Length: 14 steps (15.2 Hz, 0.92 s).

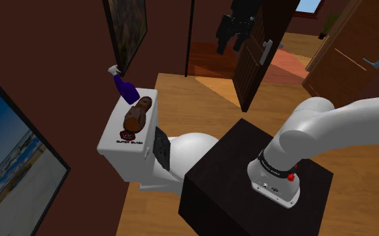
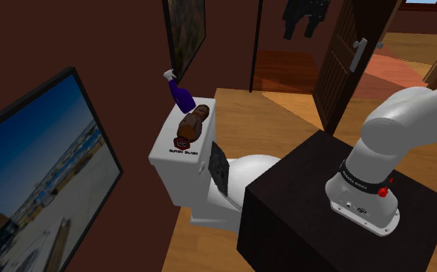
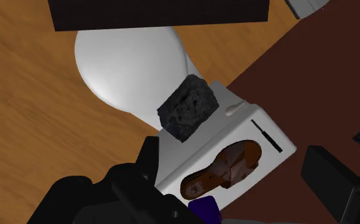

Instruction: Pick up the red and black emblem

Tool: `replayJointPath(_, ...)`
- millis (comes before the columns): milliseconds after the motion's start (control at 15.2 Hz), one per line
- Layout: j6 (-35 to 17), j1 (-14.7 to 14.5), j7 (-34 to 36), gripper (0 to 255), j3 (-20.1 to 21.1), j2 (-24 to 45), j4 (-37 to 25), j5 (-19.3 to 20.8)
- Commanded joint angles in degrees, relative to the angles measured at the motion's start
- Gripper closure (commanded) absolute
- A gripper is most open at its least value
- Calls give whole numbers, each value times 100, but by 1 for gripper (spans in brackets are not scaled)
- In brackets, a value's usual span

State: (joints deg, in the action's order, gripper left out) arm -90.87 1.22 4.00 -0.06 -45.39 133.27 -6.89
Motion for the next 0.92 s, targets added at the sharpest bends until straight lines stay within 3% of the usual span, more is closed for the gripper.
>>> replayJointPath(0,0,0,0,0,0,0,0,0)
replayJointPath(858,-2156,-69,1773,0,1449,1463,607,-536)
